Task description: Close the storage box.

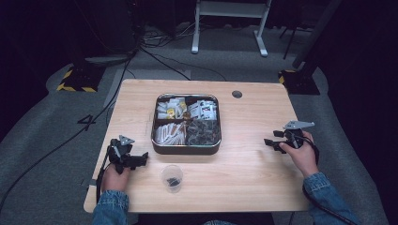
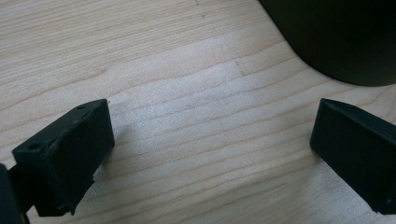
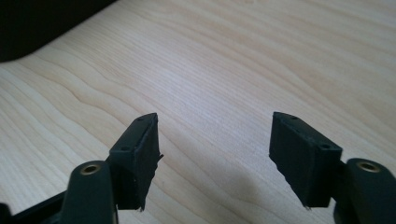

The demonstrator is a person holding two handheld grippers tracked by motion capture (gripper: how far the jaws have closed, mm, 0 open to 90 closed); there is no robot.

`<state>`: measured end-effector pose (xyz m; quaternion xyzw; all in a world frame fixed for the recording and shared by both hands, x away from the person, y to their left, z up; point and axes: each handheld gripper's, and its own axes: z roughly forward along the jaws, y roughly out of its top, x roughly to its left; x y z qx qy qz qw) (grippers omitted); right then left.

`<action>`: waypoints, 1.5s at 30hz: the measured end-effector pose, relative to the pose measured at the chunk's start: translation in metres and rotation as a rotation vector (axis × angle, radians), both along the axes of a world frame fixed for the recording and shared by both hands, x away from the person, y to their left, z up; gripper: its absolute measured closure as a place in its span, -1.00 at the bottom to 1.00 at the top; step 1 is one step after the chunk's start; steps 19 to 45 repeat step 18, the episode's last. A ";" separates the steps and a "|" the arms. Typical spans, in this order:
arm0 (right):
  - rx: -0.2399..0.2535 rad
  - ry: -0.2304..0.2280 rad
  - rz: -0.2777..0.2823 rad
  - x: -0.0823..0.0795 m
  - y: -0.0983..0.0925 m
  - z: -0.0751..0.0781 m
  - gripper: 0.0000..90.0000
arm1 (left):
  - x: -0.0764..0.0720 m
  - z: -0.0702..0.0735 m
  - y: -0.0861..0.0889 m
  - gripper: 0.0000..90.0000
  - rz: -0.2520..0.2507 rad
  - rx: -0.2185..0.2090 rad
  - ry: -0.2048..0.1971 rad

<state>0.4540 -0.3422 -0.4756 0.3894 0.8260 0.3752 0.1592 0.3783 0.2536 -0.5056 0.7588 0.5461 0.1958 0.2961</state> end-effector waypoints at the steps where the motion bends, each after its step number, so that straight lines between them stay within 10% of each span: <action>1: -0.011 0.007 -0.005 0.001 0.001 -0.003 -0.29 | 0.000 0.000 0.000 -1.00 0.001 0.000 0.000; 9: -0.081 0.053 -0.030 0.002 0.005 -0.019 -0.44 | 0.000 0.000 0.000 -1.00 0.001 0.000 0.000; 15: -0.047 0.001 -0.056 0.003 0.008 -0.028 -0.85 | 0.000 0.000 0.000 -1.00 0.000 -0.001 0.000; 45: -0.048 0.005 -0.063 0.004 0.009 -0.028 -0.85 | 0.000 0.000 0.000 -1.00 -0.004 0.000 -0.001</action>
